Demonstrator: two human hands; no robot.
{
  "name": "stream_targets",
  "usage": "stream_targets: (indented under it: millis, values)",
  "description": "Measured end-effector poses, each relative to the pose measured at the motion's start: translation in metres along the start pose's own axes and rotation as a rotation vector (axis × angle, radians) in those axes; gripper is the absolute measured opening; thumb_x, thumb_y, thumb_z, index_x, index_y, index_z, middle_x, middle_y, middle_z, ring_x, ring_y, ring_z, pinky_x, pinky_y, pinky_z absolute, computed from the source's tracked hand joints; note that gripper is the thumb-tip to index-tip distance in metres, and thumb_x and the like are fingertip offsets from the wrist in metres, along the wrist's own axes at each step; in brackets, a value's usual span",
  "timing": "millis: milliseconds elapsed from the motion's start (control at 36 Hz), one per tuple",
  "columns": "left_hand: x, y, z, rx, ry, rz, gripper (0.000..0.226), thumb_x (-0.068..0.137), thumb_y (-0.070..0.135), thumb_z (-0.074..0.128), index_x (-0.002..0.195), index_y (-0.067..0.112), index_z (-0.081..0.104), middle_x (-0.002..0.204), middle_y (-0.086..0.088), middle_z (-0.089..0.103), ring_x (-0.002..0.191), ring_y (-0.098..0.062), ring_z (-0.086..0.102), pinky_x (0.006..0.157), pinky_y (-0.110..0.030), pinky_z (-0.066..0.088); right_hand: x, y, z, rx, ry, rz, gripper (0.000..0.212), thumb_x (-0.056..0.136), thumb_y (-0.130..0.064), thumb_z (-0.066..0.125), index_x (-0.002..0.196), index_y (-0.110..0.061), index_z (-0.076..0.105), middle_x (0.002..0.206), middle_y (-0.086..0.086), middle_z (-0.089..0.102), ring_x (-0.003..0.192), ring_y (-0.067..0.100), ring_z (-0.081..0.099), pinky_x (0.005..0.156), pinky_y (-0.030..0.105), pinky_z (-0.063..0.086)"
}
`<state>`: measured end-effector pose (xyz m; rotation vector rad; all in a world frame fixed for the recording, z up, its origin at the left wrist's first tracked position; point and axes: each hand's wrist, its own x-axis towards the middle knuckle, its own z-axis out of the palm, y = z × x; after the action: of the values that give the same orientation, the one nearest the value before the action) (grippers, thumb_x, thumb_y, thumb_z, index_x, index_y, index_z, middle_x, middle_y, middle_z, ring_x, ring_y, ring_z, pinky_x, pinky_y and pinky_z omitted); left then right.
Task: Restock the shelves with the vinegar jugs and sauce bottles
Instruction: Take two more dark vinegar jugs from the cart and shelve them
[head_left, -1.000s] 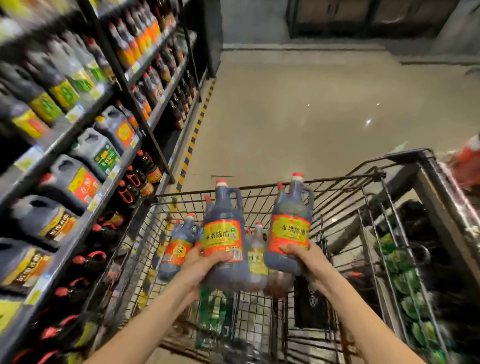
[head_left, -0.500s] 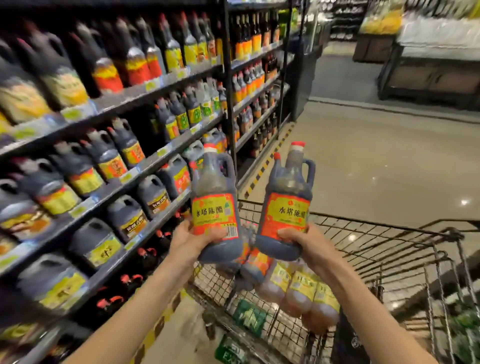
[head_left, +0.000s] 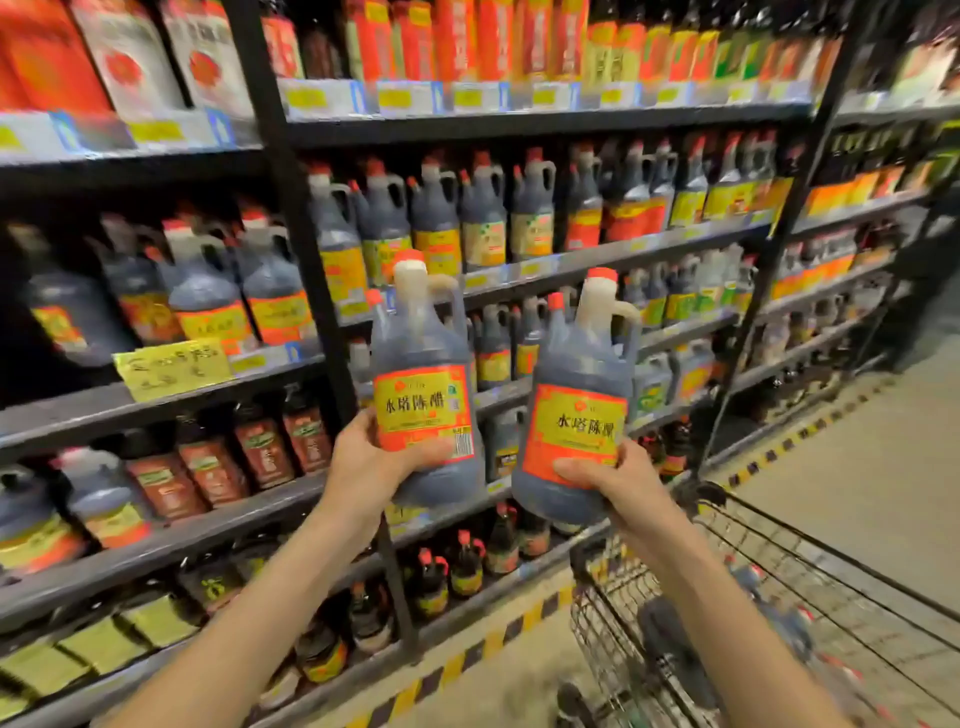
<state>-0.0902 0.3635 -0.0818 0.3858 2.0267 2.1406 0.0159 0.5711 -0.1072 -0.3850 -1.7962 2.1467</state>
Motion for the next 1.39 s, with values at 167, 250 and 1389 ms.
stream_targets:
  millis: [167,250,1389]
  values:
    - [0.010,0.022,-0.108,0.046,0.162,0.072,0.074,0.024,0.033,0.084,0.093,0.020,0.061,0.082,0.008,0.071,0.068,-0.004,0.068,0.058,-0.019,0.052,0.023,0.005,0.110,0.016,-0.121,-0.011,0.071,0.033,-0.029,0.084,0.099,-0.012,0.064,0.090,0.002,0.075,0.084,0.019,0.071,0.072,0.031,0.055]
    - [0.010,0.031,-0.162,0.094,0.218,0.108,0.066,0.033,0.020,0.090,0.093,0.019,0.061,0.082,0.007,0.070,0.067,-0.005,0.068,0.059,-0.022,0.051,0.031,0.009,0.164,0.024,-0.182,-0.024,0.066,0.036,-0.023,0.085,0.098,-0.014,0.063,0.089,0.001,0.075,0.084,0.019,0.070,0.074,0.030,0.056]
    - [0.113,0.051,-0.373,0.420,0.665,0.483,0.087,0.046,0.026,0.085,0.121,0.014,0.044,0.108,0.014,0.058,0.095,0.012,0.059,0.070,-0.006,0.048,0.199,0.055,0.433,0.114,-0.504,-0.197,0.121,0.016,-0.051,0.093,0.119,0.001,0.055,0.091,0.003,0.075,0.085,0.020,0.071,0.066,0.025,0.055]
